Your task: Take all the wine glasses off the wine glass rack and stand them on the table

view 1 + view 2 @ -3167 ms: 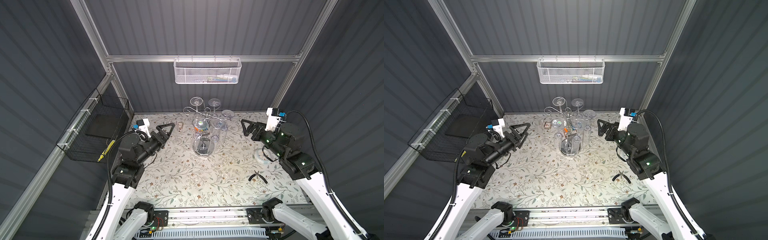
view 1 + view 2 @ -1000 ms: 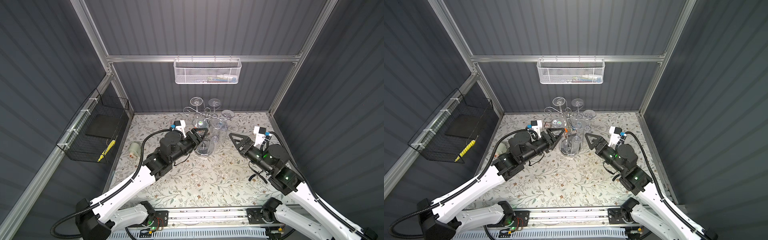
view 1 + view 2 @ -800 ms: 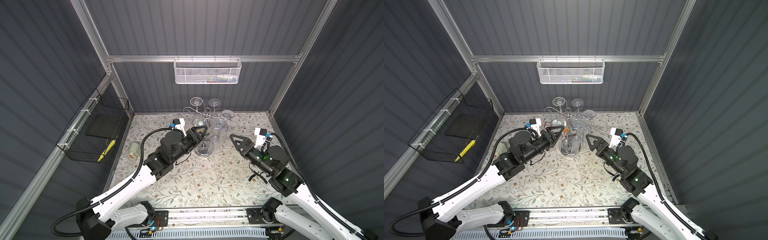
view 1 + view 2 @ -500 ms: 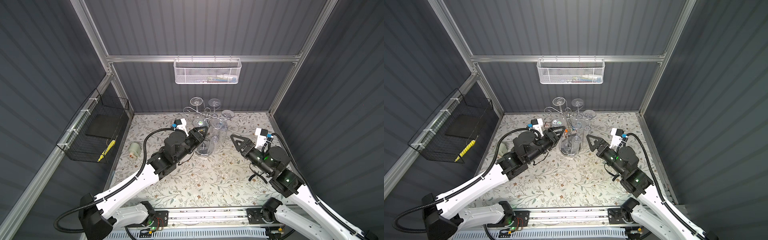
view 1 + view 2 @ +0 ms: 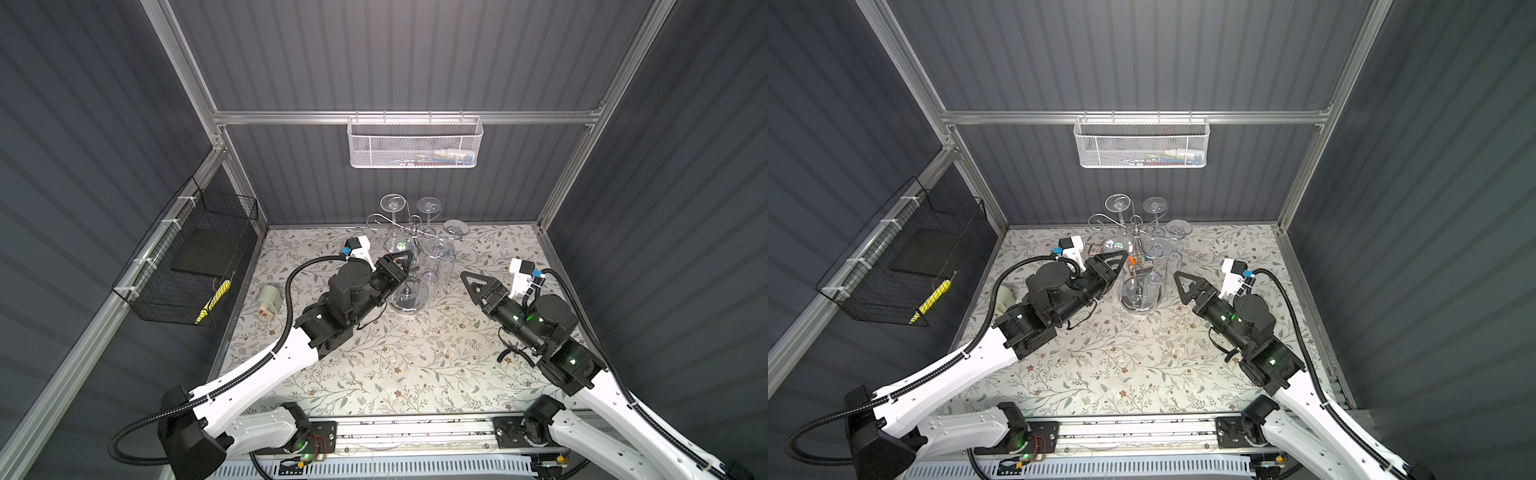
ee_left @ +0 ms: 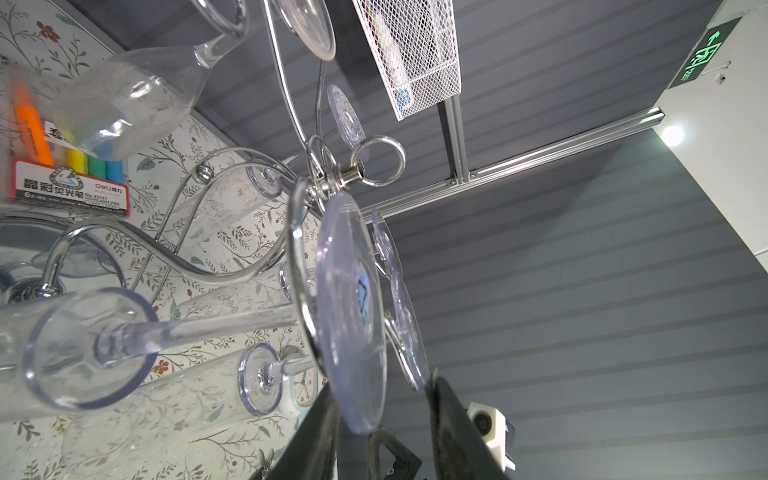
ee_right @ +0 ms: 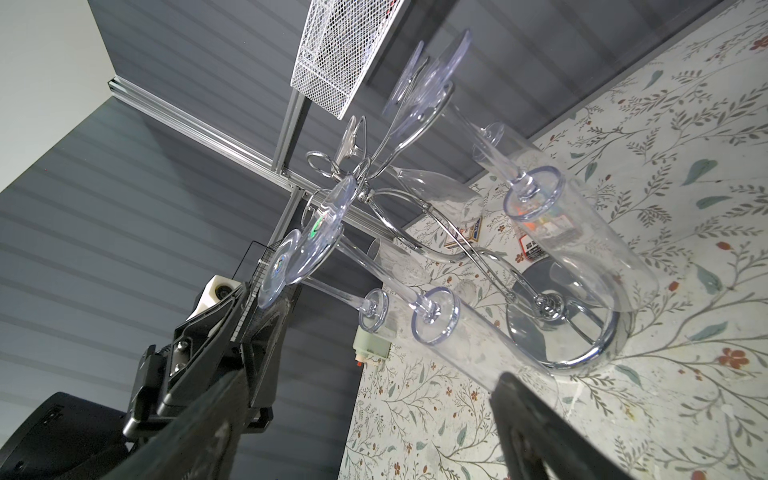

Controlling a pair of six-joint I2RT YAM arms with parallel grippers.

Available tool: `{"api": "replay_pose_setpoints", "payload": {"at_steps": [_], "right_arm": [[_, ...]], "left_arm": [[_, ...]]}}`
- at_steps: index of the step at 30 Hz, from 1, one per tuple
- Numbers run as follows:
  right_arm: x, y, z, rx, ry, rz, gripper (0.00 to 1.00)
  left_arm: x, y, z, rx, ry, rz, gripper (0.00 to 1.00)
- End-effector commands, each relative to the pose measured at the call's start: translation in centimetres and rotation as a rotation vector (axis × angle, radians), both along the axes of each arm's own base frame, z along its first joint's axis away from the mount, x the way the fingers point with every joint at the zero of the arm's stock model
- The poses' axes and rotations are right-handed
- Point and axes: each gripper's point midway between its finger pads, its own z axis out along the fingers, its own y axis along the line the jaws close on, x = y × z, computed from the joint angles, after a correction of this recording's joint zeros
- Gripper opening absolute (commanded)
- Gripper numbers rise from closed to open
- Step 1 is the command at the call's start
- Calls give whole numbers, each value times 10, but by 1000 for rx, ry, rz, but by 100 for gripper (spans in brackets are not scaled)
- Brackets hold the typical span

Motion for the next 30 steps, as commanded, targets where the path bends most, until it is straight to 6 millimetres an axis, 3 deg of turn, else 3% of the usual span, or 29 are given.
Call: {"api": "replay_pose_setpoints", "payload": {"at_steps": [1, 15, 30], "right_arm": [[1, -3, 1, 15, -12, -16, 93], [3, -2, -1, 13, -8, -16, 93], [2, -2, -1, 17, -4, -14, 92]], "left_arm": [[2, -1, 18, -25, -43, 9, 36], [2, 3, 15, -37, -38, 27, 22], [1, 11, 10, -54, -17, 51, 14]]}}
